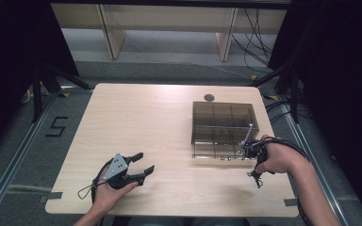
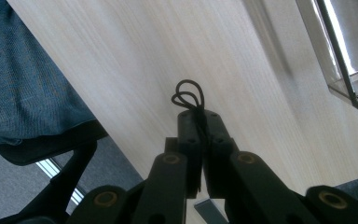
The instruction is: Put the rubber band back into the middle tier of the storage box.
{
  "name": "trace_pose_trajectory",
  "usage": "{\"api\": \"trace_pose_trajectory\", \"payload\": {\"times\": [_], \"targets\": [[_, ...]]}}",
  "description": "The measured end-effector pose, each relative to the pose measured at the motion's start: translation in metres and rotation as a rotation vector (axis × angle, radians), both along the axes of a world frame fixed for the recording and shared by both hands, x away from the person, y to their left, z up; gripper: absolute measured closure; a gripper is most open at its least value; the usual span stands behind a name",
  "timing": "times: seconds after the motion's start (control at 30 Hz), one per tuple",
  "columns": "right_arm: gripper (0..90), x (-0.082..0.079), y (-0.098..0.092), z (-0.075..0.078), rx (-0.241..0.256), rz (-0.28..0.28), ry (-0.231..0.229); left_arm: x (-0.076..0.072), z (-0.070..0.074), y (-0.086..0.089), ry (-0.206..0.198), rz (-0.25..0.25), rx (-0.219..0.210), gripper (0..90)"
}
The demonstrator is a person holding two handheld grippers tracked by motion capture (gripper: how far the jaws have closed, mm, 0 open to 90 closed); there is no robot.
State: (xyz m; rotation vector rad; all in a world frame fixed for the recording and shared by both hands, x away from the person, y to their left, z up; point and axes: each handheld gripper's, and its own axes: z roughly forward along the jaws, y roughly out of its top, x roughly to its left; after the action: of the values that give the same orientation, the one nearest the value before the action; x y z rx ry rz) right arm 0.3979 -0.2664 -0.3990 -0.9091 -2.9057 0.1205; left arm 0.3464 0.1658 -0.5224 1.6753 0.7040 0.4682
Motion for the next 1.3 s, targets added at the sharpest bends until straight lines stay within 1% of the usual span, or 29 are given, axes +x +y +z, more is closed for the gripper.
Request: {"api": "trace_pose_trajectory", "payload": {"times": [0.07,0.1,0.13,0.17,0.23,0.27,0.3,0.33,0.37,0.4,0.53,0.57,0.6,0.63,0.73,0.8,0.87,0.9,0.93,0.97,1.03,1.07,1.13,1.17,1.2,1.23,1.27,1.3], "targets": [[88.1,0.001,0.000,0.001,0.000,0.003,0.004,0.000,0.000,0.000,-0.001,0.000,0.001,31.9],[88.2,0.004,-0.001,0.001,-0.009,0.014,0.001,0.000,0.000,0.000,-0.002,0.001,0.003,31.9],[88.1,0.004,-0.001,0.001,-0.004,-0.003,-0.004,0.000,-0.001,-0.001,-0.009,-0.005,-0.008,31.9],[88.1,0.005,-0.002,0.001,-0.004,-0.009,0.002,0.000,0.000,-0.001,-0.003,0.003,0.006,32.0],[88.1,0.007,-0.002,0.002,-0.008,-0.002,-0.001,0.000,0.000,-0.001,-0.003,0.003,0.005,31.9],[88.1,0.008,-0.003,0.002,0.000,0.008,-0.006,0.000,0.000,-0.001,-0.002,0.003,0.005,31.8],[88.1,0.008,-0.002,0.003,-0.004,-0.013,-0.008,0.000,0.000,-0.001,-0.002,0.003,0.005,31.8],[88.1,0.008,-0.002,0.003,-0.004,-0.013,-0.008,0.000,0.000,-0.001,-0.001,0.004,0.005,31.8],[88.1,0.011,-0.003,0.005,-0.008,0.006,-0.014,0.000,0.000,-0.001,-0.001,0.004,0.006,31.7],[88.1,0.011,-0.004,0.005,-0.009,0.011,-0.019,0.000,0.000,-0.001,-0.001,0.004,0.006,31.6],[88.1,0.013,-0.004,0.008,-0.001,-0.015,-0.020,0.000,0.000,-0.001,-0.002,0.005,0.006,31.6],[88.1,0.014,-0.004,0.009,-0.006,-0.009,-0.028,0.000,0.000,-0.001,-0.002,0.005,0.007,31.6],[88.2,0.016,-0.005,0.010,0.006,0.013,-0.029,0.000,0.000,-0.001,-0.002,0.005,0.006,31.6],[88.2,0.016,-0.004,0.011,0.002,-0.007,-0.032,0.000,0.000,-0.001,-0.002,0.005,0.006,31.6],[88.1,0.017,-0.004,0.013,-0.005,-0.012,-0.037,0.000,0.000,-0.001,-0.002,0.004,0.005,31.6],[88.2,0.020,-0.005,0.015,-0.010,-0.003,-0.043,0.000,0.000,-0.001,-0.002,0.005,0.005,31.6],[88.2,0.023,-0.006,0.016,-0.007,0.017,-0.048,0.000,0.000,-0.001,-0.001,0.006,0.005,31.6],[88.2,0.023,-0.006,0.016,-0.007,0.017,-0.048,0.000,0.000,-0.001,-0.002,0.005,0.005,31.6],[88.2,0.024,-0.005,0.017,-0.013,-0.003,-0.050,0.000,0.000,-0.001,-0.002,0.006,0.005,31.5],[88.2,0.025,-0.005,0.017,-0.014,0.005,-0.055,0.000,0.000,-0.001,-0.002,0.006,0.006,31.5],[88.2,0.025,-0.004,0.017,-0.008,-0.011,-0.053,0.000,0.000,-0.001,-0.001,0.007,0.007,31.5],[88.1,0.027,-0.005,0.017,-0.003,0.003,-0.049,0.000,0.000,-0.001,-0.001,0.007,0.007,31.5],[88.2,0.027,-0.004,0.018,-0.007,-0.017,-0.052,0.000,0.000,-0.001,-0.001,0.007,0.007,31.5],[88.1,0.029,-0.005,0.018,-0.003,0.007,-0.061,0.000,0.000,-0.001,-0.001,0.008,0.008,31.5],[88.1,0.030,-0.005,0.019,-0.016,0.003,-0.058,0.000,0.000,-0.001,-0.001,0.008,0.008,31.5],[88.1,0.030,-0.005,0.020,-0.018,-0.009,-0.058,0.000,0.000,-0.001,-0.001,0.008,0.008,31.4],[88.1,0.032,-0.006,0.021,-0.014,-0.001,-0.063,0.000,0.000,-0.001,-0.001,0.007,0.008,31.4],[88.1,0.033,-0.006,0.021,0.001,0.010,-0.064,0.000,0.000,-0.001,0.000,0.007,0.008,31.4]]}}
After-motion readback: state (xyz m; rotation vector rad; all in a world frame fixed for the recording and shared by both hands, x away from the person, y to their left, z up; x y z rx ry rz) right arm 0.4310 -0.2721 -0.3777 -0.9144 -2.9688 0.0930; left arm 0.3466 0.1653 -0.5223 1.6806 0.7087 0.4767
